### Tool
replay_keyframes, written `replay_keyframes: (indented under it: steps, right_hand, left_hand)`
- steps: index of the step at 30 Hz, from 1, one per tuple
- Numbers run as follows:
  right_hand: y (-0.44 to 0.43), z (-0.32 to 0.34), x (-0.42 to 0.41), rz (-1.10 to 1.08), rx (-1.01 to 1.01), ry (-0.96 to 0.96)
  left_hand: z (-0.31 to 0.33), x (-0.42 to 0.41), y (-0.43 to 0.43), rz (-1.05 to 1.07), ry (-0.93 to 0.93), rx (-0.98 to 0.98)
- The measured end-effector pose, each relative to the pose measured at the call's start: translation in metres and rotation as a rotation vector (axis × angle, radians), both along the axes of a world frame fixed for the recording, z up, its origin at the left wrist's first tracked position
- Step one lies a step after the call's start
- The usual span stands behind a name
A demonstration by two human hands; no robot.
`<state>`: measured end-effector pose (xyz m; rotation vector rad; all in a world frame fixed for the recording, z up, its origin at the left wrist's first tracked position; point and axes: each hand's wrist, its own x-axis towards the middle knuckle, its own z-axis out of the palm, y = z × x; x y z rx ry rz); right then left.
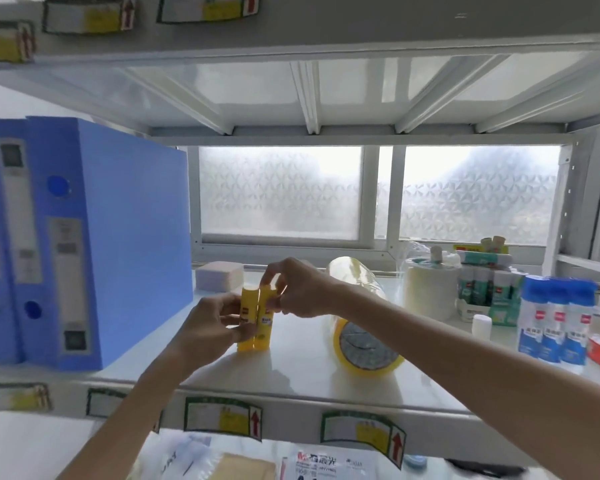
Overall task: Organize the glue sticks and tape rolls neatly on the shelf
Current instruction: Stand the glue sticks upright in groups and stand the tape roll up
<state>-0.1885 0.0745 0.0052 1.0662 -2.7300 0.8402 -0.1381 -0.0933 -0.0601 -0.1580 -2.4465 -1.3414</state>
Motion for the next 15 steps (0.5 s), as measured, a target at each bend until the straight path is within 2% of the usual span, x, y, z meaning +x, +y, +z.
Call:
replay_keyframes:
  steps: [11, 15]
  right_hand:
    - [-0.003, -0.002, 0.001, 0.011, 0.032, -0.014]
    - [-0.003, -0.003, 0.005, 0.022, 0.006, -0.038]
  left_hand:
    - [-0.007, -0.006, -0.006, 0.037, 0.014, -0.084]
    - [-0.014, -0.007, -0.009, 0.026, -0.036, -0.114]
